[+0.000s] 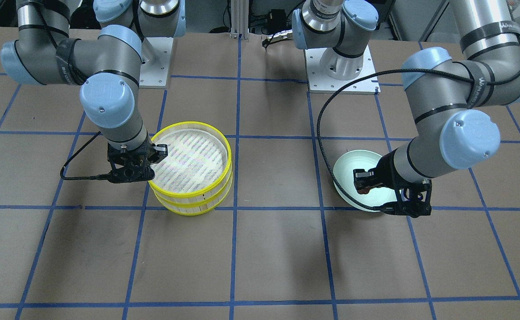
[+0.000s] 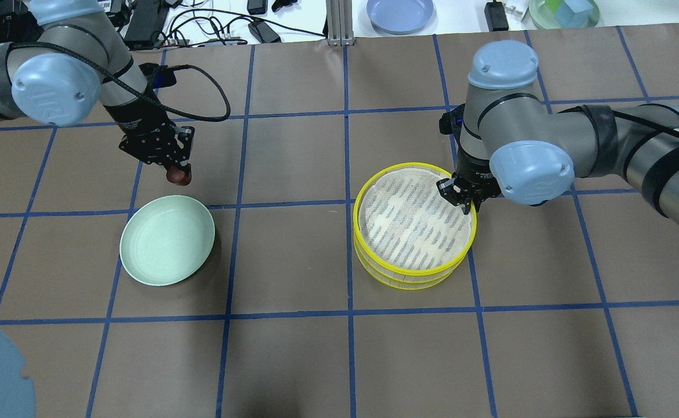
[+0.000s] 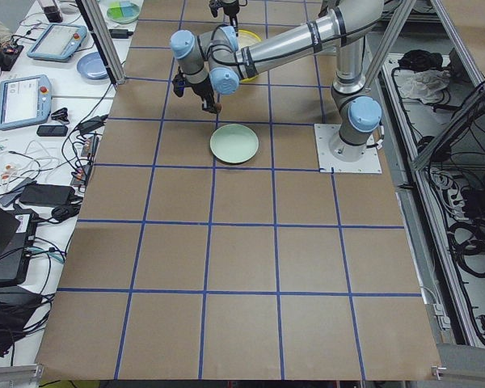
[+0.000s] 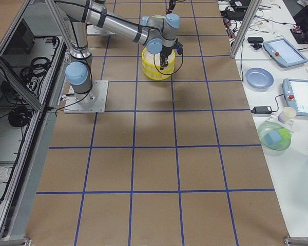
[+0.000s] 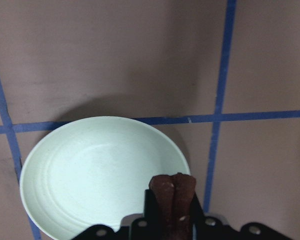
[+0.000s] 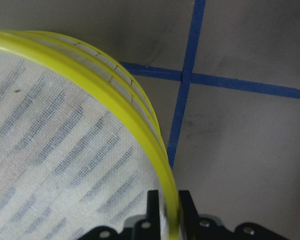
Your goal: Stack buns with steamer
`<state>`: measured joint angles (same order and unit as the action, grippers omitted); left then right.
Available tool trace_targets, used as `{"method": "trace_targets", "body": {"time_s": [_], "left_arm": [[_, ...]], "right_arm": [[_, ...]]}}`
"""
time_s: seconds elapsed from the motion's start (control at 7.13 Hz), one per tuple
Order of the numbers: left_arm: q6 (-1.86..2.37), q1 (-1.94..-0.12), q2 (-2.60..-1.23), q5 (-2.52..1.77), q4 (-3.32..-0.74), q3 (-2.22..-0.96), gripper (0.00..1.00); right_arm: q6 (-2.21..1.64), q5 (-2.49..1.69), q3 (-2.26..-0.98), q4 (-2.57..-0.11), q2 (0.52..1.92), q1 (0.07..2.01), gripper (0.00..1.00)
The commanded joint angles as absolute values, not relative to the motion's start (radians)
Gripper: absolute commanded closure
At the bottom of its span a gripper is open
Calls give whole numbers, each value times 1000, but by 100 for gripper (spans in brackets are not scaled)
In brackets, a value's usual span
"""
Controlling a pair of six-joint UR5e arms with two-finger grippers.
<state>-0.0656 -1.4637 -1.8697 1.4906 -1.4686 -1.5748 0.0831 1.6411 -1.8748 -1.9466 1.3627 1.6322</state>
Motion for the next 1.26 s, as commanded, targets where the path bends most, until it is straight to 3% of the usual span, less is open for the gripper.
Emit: {"method": "trace_targets", "body": {"time_s": [0.0, 0.7, 1.12], "left_arm": [[175, -1610, -1818, 1400, -1460, -1554, 100], [546, -1825, -1853, 1087, -1218, -1638, 100], [548, -1900, -1910, 1045, -1100, -1720, 100]], "right_arm": [[68, 1631, -1829, -1954, 1374, 1631, 1], [-84, 1594, -1406, -1585, 1523, 1617, 0], [-86, 1591, -1423, -1502, 1574, 1621, 0]]}}
